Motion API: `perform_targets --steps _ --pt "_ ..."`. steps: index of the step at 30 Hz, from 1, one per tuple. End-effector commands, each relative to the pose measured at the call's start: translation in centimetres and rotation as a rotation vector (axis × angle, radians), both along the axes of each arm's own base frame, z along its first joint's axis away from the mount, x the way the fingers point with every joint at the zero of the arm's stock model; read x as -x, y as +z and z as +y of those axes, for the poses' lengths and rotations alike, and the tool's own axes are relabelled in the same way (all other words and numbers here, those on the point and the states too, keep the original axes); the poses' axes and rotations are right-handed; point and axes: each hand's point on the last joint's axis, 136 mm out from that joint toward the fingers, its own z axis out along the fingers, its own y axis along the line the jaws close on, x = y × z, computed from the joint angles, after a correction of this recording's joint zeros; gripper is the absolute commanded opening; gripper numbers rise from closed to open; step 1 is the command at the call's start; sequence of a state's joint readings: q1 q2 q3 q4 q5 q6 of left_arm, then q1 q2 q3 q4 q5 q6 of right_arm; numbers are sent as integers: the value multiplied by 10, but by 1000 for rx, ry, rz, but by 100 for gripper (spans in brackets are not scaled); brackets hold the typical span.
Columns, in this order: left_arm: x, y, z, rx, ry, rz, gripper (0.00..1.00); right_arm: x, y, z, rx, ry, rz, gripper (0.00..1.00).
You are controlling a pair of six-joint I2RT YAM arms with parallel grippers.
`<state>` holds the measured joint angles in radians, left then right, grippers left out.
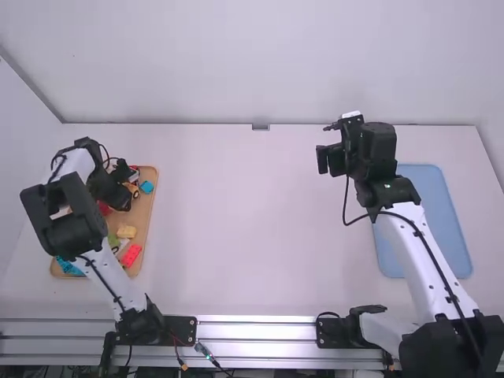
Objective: Assemble lego blocks to make yellow taxi
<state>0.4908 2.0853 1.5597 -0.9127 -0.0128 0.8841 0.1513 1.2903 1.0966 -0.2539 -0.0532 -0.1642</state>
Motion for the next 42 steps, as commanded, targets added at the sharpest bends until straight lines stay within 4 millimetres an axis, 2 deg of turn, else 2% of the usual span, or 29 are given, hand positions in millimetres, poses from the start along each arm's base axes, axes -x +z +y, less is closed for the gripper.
perform_targets --steps 1,2,6,8,9,10,12,14,16,17,19,20,21,22,24,26,29,35,38,42 --pt "-16 21 -6 -19 52 -47 38 -5 14 1 -8 -1 -27 99" --pt "-19 24 -9 -23 49 -56 34 -5 14 1 -8 -1 -28 99" --pt "-31 39 -39 -24 -10 -89 32 -5 14 1 -8 -1 -28 99" --pt "-35 46 -75 16 -144 -103 28 -4 14 1 -11 -2 -26 99" --pt "-36 49 -90 35 -199 -114 25 -4 14 1 -15 -3 -25 99" --pt "-37 49 -96 43 -218 -119 25 -4 14 1 -15 -3 -25 99" --pt "-39 58 -132 73 -328 -159 23 -3 12 1 -13 -5 -18 99" --pt "-37 63 -155 65 -394 -186 22 -2 10 0 -11 -5 -10 99" --pt "-31 68 -186 36 -496 -201 23 -1 7 0 -9 -4 5 99" --pt "-30 68 -188 35 -508 -200 23 0 7 1 -9 -4 6 99" --pt "-9 66 -229 30 -695 -156 29 1 5 0 -7 -5 15 99" --pt "-5 65 -239 34 -732 -150 38 1 5 0 -7 -5 15 99" --pt "0 63 -252 38 -782 -141 42 1 5 0 -8 -5 15 99" --pt "7 60 -269 29 -844 -125 43 1 5 1 -8 -3 15 99" --pt "12 55 -282 20 -885 -116 44 1 5 1 -8 -3 16 99" --pt "16 46 -314 26 -965 -128 42 1 4 0 -7 -5 20 99" --pt "19 36 -338 44 -1007 -130 41 3 2 0 -5 -5 32 99" --pt "47 13 -377 187 -1051 -46 46 5 -1 -1 -3 -5 47 99" --pt "54 -5 -386 190 -1035 3 45 5 -2 -1 4 -1 46 99" --pt "60 -18 -393 180 -1063 34 45 5 -1 -1 3 -1 46 99"
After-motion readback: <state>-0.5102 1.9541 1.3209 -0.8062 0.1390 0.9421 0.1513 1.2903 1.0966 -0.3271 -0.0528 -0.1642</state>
